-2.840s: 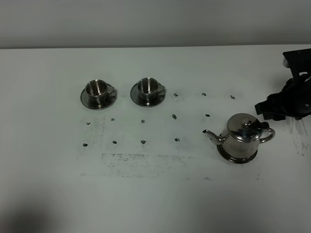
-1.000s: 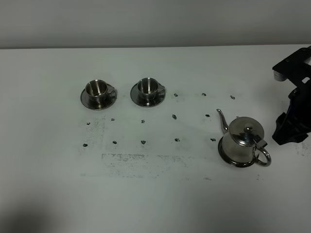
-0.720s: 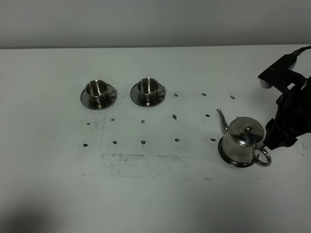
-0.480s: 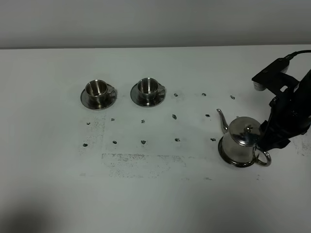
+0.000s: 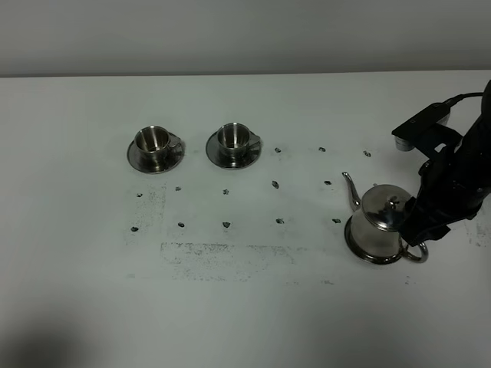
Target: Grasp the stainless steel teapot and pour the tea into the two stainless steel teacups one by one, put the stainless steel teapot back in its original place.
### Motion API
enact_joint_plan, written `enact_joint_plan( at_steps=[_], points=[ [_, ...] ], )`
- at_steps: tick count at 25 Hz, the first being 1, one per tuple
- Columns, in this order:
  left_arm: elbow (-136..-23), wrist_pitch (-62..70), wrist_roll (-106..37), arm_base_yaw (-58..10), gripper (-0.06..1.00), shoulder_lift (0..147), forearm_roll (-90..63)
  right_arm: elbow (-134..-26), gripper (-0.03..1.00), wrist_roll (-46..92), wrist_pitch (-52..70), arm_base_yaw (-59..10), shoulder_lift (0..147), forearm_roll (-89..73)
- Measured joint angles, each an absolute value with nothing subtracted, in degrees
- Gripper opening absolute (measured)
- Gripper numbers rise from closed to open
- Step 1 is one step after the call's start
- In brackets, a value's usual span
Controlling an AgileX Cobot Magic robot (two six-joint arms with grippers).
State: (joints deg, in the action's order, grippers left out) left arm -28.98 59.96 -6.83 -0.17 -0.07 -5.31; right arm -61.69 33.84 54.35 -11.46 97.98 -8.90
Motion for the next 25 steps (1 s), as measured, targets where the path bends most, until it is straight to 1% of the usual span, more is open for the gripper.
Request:
enact_joint_plan(
  at_steps=[6,21,25],
  points=[
    [-28.98,59.96,-6.83,-0.17,0.49,-0.07,-5.31,-61.69,0.52,32.74,52.11,-12.23,98.49,-8.71],
    [-28.98,59.96,-6.83,-0.17,0.49,-0.07,-5.31,-61.69,0.52,30.89,51.91,-12.23,101.83,-6.73],
    [-28.98,59.96,-6.83,-0.17,0.49,-0.07,-5.31,-61.69,0.47,30.43,51.87,-12.23,101.95,-6.55]
  ],
)
